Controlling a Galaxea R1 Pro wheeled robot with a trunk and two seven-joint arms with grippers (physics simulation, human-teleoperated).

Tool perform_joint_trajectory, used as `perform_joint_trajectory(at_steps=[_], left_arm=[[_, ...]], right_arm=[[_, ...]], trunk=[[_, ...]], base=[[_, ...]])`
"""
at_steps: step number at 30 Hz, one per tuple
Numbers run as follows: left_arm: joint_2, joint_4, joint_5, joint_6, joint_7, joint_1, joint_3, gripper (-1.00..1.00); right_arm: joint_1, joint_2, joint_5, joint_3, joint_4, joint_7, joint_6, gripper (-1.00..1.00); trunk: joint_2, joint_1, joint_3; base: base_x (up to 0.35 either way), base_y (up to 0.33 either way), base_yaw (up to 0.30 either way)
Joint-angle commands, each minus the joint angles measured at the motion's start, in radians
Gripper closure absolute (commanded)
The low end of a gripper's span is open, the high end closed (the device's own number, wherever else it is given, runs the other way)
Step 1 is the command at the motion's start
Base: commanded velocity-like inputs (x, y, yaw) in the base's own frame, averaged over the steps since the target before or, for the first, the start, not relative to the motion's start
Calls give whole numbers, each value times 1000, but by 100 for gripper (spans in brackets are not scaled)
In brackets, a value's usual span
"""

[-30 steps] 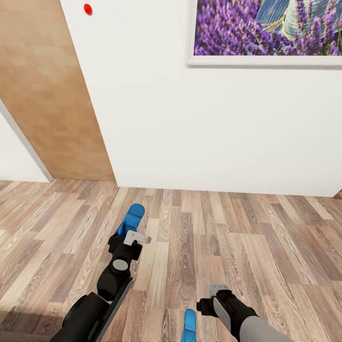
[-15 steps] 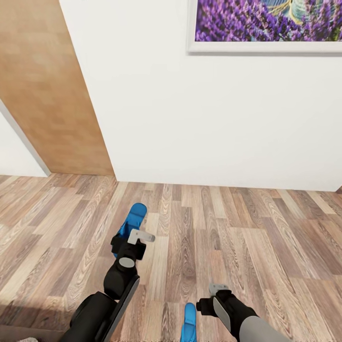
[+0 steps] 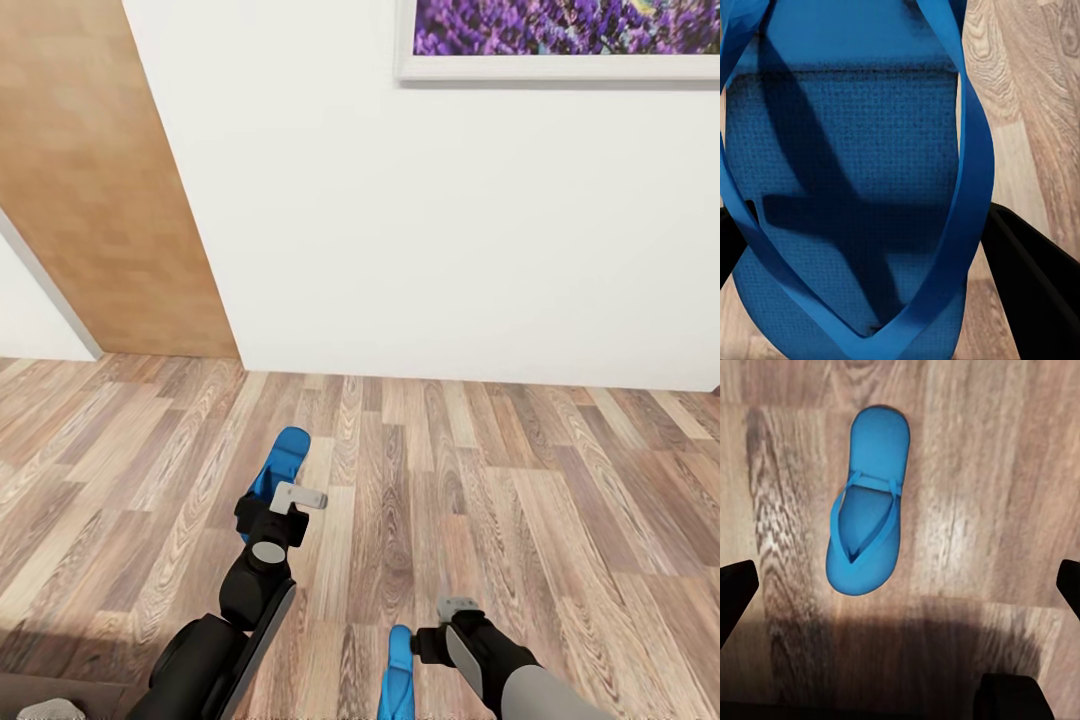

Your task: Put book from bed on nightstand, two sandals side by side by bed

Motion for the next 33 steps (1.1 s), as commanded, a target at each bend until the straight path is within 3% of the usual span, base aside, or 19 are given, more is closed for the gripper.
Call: perform_joint_trajectory(at_steps=[1, 13, 20, 33], left_arm=[[1, -1, -6, 7, 0, -1, -1, 100], [7, -1, -6, -6, -6, -1, 5, 100], [9, -1, -6, -90, -27, -1, 7, 100], [9, -1, -6, -172, -22, 0, 7, 100]], right_arm=[[0, 1, 0, -4, -2, -3, 5, -100], [0, 6, 0, -4, -2, -3, 5, -100], [0, 6, 0, -4, -2, -3, 5, -100], [0, 7, -1, -4, -1, -3, 5, -100]], trunk=[[0, 0, -2], [0, 0, -22], [0, 0, -34], [0, 0, -55]], base=[[0, 0, 0], [0, 0, 0], [0, 0, 0], [0, 0, 0]])
